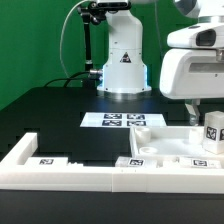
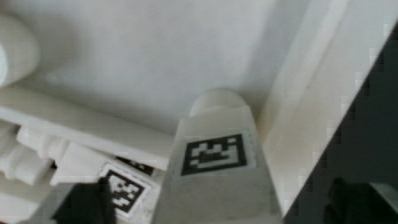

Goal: Assemble one leg

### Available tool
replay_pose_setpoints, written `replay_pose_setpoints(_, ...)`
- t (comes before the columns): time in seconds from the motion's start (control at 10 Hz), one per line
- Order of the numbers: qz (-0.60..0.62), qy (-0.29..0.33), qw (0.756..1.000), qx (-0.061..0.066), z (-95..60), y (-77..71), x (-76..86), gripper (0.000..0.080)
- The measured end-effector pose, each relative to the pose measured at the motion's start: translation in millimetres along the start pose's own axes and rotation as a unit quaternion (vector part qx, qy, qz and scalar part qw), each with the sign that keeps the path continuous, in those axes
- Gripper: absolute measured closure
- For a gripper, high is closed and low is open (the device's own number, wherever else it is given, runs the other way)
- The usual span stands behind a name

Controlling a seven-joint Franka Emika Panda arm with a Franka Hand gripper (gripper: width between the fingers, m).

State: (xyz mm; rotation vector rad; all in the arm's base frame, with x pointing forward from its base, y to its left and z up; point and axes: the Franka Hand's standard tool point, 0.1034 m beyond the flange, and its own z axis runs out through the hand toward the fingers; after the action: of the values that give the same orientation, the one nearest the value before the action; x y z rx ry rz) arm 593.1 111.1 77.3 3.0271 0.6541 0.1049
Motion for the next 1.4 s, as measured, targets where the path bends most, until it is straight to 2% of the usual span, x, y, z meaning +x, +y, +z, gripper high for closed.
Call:
replay_pose_setpoints(0.1, -0.007, -0.001, 1.0, 0.0, 0.4, 0.6, -0.4, 0.0409)
replay_pose_setpoints(0.2, -0.001, -0.001, 1.0, 0.0, 0.7, 0.5, -0.5, 0.0514)
replay_pose_setpoints(0.5, 0.012, 0.0, 1.0, 0.0, 0.9, 0.7, -0.6, 0.0514)
replay_pose_setpoints(0.7, 0.186, 0.011, 0.982, 0.013, 2.2, -0.6, 0.6, 0.0514)
replay_pose_setpoints(0.9, 0.345, 0.017, 0.938, 0.017, 3.0, -2.1, 2.1, 0.0514)
replay_pose_setpoints(1.1, 0.468, 0.018, 0.883, 0.018, 3.4, -2.3, 2.9, 0.0514)
replay_pose_setpoints(1.3, 0.558, 0.013, 0.829, 0.022, 3.1, -2.3, 3.2, 0.0512)
replay_pose_setpoints(1.4, 0.577, 0.011, 0.816, 0.025, 3.2, -1.6, 3.0, 0.0512)
